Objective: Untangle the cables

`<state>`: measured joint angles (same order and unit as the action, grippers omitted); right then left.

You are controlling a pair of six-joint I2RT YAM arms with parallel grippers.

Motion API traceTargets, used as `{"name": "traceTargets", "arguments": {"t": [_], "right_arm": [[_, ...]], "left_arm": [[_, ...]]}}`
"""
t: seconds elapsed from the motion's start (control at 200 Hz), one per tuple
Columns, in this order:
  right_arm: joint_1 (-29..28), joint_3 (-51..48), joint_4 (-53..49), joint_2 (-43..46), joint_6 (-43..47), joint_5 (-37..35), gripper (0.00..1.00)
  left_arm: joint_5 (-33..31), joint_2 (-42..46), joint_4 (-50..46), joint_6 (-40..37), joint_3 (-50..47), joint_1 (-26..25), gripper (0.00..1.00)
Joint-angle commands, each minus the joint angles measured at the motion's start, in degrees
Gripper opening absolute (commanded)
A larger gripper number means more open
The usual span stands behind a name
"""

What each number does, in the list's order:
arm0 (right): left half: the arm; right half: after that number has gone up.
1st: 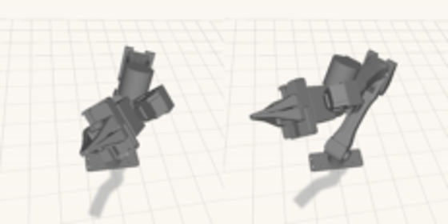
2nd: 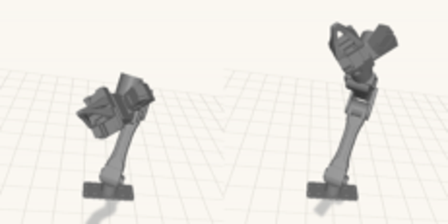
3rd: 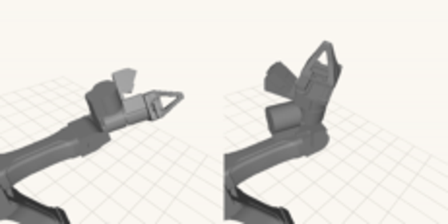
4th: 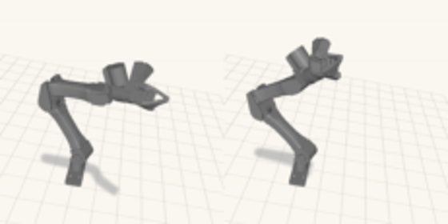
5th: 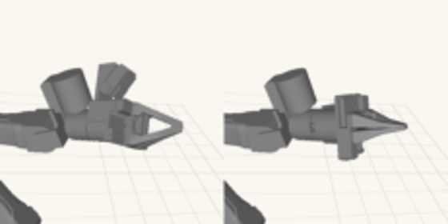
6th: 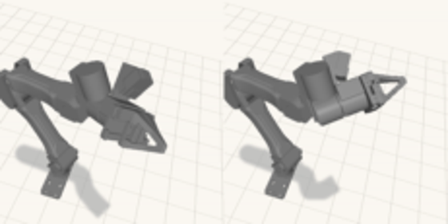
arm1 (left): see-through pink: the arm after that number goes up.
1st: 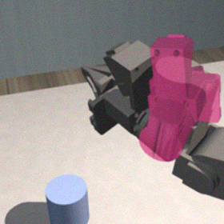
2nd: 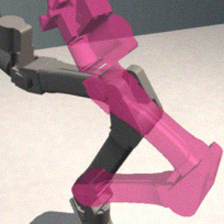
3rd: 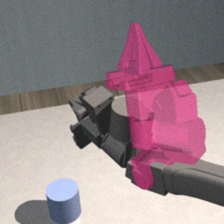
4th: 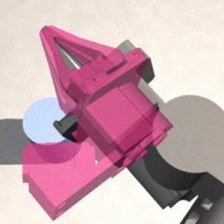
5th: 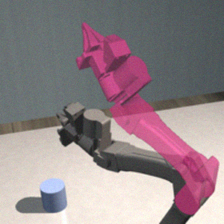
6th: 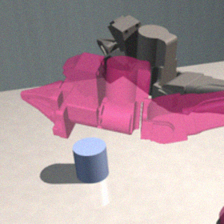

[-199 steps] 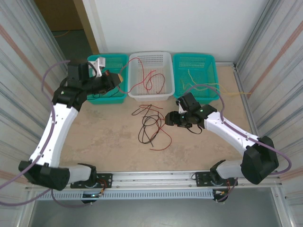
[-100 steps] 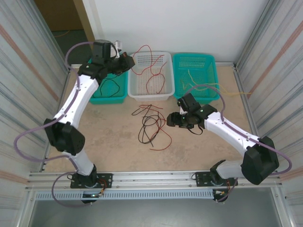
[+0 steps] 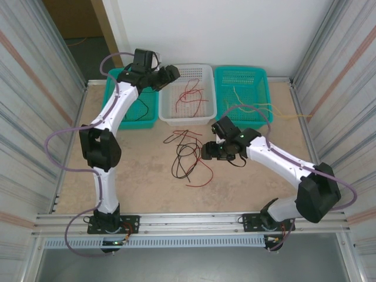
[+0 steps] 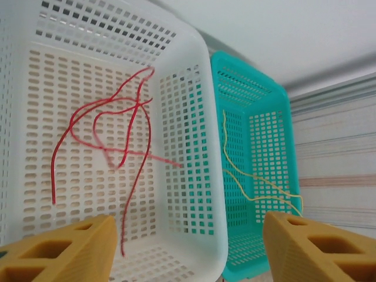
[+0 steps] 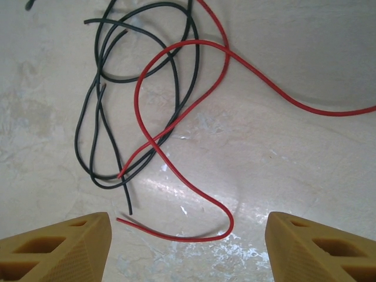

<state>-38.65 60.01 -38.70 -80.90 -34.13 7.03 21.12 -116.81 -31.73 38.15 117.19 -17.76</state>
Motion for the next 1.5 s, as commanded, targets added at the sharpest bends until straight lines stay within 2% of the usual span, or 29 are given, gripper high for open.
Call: {"name": "traceTargets", "arguments": {"t": [0.0, 0.235, 0.376, 0.416, 0.516, 0.661, 0.852, 0.922, 0.977, 1.027, 1.192, 1.293, 1.368, 1.448, 1.498], "right_arm": [[-0.43, 2.88, -2.63, -4.97, 3.39, 1.91, 0.69], [-3.37, 9.07, -4.02, -15.59, 7.40, 4.57, 0.64], [-4.45, 12.16, -4.55, -20.50, 7.84, 2.66, 0.54], [-4.40, 12.58, -4.29, -21.11, 7.84, 2.55, 0.48], [-4.41, 13.88, -4.20, -21.17, 7.79, 2.56, 0.24], [-4.46, 14.61, -3.85, -17.13, 7.54, 3.37, 0.00], [-4.20, 13.76, -3.37, -9.23, 7.34, 2.79, 0.00], [-3.76, 13.56, -4.21, -9.14, 7.31, 1.66, 0.18], [-3.73, 13.84, -4.99, -10.88, 7.57, 1.03, 0.41], [-3.79, 14.70, -6.10, -13.56, 7.76, 0.97, 0.46], [-4.85, 16.86, -6.01, -21.88, 8.65, -0.68, 0.44], [-5.03, 17.96, -5.25, -25.07, 8.73, 0.66, 0.49], [-5.48, 19.12, -5.58, -27.20, 9.17, 1.40, 0.49], [-5.73, 20.54, -6.75, -29.18, 9.55, 1.94, 0.35], [-5.94, 21.27, -7.56, -29.62, 9.67, 1.36, 0.21]], "left_arm": [[0.36, 7.96, 0.16, -2.60, -4.23, -0.59, 0.67], [0.59, 30.18, -0.81, -4.00, -26.17, -0.61, 0.57], [2.12, 43.26, -0.55, -3.09, -40.23, -0.77, 0.55], [2.88, 46.51, -0.36, -2.90, -43.71, -0.92, 0.54], [4.78, 52.97, -0.49, -2.11, -51.05, -1.62, 0.55], [6.12, 57.60, 0.54, -1.18, -58.30, -4.62, 0.55], [4.83, 57.12, 3.53, 1.20, -61.29, -7.82, 0.54], [4.62, 56.29, 3.85, 2.07, -61.12, -7.82, 0.53], [4.30, 55.96, 3.96, 2.53, -61.02, -7.82, 0.53], [3.68, 55.88, 3.74, 2.76, -61.02, -7.82, 0.52], [1.66, 55.71, -0.16, 2.35, -61.08, -7.77, 0.52], [1.60, 56.49, -0.18, 2.61, -62.78, -7.73, 0.52], [1.34, 56.70, -0.03, 2.96, -63.71, -7.77, 0.53], [1.31, 56.40, 0.48, 3.41, -64.31, -7.73, 0.53], [1.60, 56.05, 1.06, 3.88, -64.58, -7.77, 0.53]]}}
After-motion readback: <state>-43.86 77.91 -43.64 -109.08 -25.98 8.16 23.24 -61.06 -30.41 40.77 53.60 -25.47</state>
